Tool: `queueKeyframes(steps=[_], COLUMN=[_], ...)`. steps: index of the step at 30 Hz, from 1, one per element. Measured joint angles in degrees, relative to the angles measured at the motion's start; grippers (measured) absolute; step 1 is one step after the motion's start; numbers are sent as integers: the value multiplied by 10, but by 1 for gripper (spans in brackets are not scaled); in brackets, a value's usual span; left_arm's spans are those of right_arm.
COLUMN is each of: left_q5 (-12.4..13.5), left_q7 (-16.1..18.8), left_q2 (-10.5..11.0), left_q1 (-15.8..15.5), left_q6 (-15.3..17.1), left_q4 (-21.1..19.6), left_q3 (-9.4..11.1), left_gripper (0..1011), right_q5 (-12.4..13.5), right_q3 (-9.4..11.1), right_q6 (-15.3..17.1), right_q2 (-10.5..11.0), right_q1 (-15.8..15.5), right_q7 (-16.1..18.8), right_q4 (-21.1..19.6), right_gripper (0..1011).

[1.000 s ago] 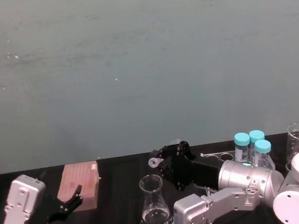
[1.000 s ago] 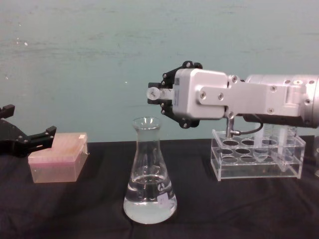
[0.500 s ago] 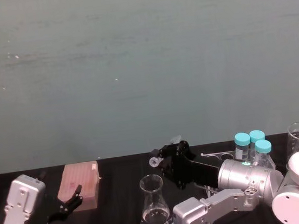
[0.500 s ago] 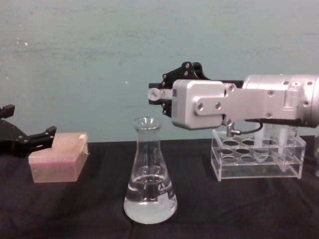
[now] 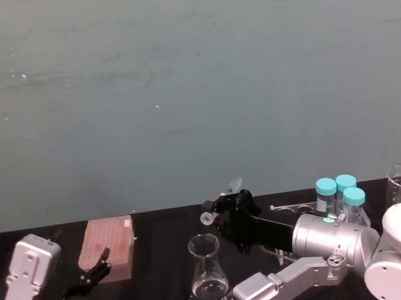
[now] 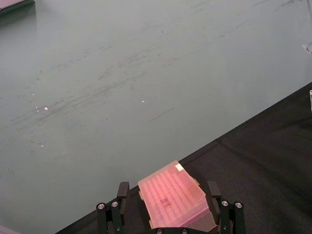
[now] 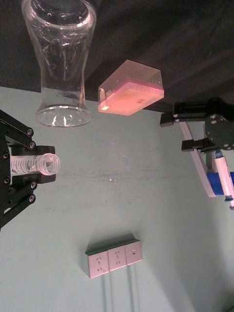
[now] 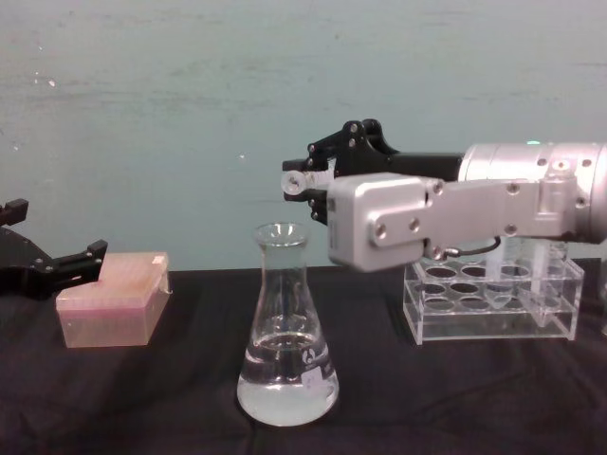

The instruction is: Pour the liquid from the test tube into the beaker using one hand.

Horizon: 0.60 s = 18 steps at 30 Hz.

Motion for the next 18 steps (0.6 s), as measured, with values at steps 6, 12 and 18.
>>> queueKeyframes(steps=[6,12,18], left_q5=[0,0,0], left_q7=[0,0,0], left_q2=[0,0,0], left_q1=[0,0,0], left_q6=[0,0,0], left_q4=[0,0,0], left_q3=[0,0,0], left_gripper=[1000,1000,1000], right_q5=[-16,-27,-35], right_q3=[-7,-14,-19], right_q6=[1,2,2], right_q2=[4,5,6], right_q1=[3,7,10], right_q7=[-13,-23,-30], right_q4=[1,5,7], right_gripper=[199,199,199])
